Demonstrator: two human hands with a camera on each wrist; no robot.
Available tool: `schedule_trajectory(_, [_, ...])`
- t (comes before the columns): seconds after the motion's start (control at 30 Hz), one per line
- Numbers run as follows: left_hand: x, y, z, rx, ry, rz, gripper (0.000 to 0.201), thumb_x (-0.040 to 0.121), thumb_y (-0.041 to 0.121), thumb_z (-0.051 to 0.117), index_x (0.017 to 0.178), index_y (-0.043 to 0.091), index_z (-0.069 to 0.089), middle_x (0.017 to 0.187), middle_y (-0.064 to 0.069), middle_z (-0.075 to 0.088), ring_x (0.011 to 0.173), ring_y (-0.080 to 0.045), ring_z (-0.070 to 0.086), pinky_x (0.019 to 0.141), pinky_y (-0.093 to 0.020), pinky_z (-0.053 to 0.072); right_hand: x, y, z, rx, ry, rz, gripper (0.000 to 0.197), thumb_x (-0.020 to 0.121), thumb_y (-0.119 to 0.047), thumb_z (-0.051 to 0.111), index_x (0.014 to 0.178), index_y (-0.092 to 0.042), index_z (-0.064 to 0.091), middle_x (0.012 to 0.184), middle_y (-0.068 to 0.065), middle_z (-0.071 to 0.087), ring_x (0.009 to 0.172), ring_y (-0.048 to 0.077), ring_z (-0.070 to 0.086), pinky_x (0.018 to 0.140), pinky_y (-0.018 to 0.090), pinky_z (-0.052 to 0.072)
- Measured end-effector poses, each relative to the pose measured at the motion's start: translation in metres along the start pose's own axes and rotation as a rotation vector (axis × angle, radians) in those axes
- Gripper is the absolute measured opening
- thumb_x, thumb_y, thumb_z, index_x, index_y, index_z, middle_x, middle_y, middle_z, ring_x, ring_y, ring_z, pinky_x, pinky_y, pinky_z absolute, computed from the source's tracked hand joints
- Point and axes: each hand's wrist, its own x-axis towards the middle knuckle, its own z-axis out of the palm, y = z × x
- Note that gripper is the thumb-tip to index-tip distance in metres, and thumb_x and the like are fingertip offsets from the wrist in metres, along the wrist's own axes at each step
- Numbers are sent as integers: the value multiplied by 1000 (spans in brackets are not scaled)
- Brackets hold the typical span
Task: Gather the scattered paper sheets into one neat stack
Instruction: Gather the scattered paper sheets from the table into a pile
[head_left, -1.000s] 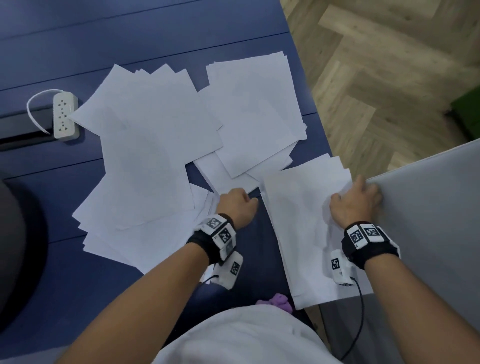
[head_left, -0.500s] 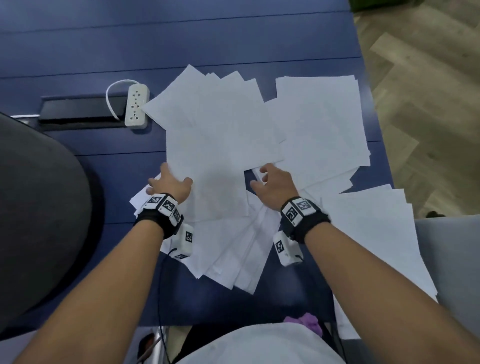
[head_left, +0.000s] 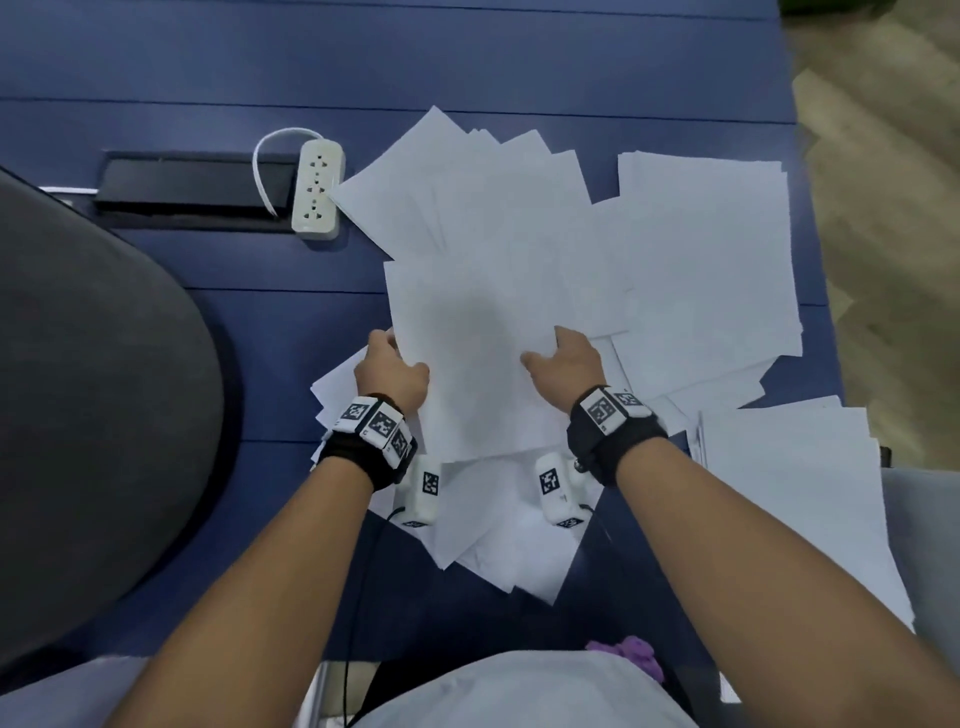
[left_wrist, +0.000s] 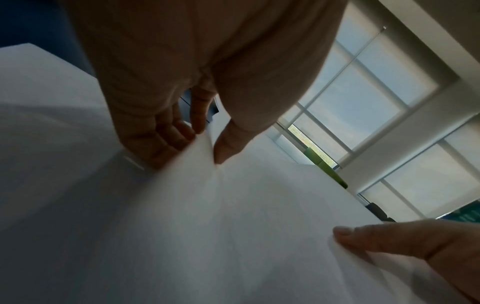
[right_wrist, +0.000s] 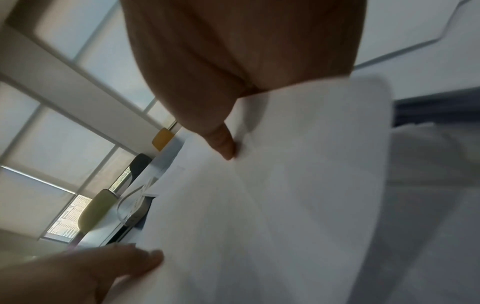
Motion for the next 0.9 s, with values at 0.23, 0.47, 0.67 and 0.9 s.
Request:
schedule_trajectory(0.23, [14,31,5,-91,-49,148,8,86,17,66,80,18,62,83,2,67,85,-23,65,80,-32,53,15,0,-30,-26,196,-143,29,92,-21,66,80,-5,45,75,8,46,64,19,38,49,13,33])
schedule_trajectory(0.47, [22,57,30,28,-10,254,32,90,21,61,119,7,56,113,-11,52,117,-26,48,90,-25,37,62,-13,-56,-355,226,-3,24,93,-37,61,112,-22,59,130,13,47,123,38,42,95,41,41])
schedule_trajectory(0.67, [30,63,41,-16,64,230,55,91,22,63,142,11,43,140,-11,35,102,-18,45,92,-21,37,85,-16,-58,-369,207,-39,58,81,-52,73,127,-24,53,147,14,36,138,38,29,109,46,30])
schedule_trajectory(0.9, [46,67,53,-111,80,168,84,85,29,68,155,20,24,142,-12,38,129,-28,39,103,-28,33,105,-19,-52,-217,238,-22,96,70,-53,82,147,-25,31,143,12,40,129,33,45,107,48,33])
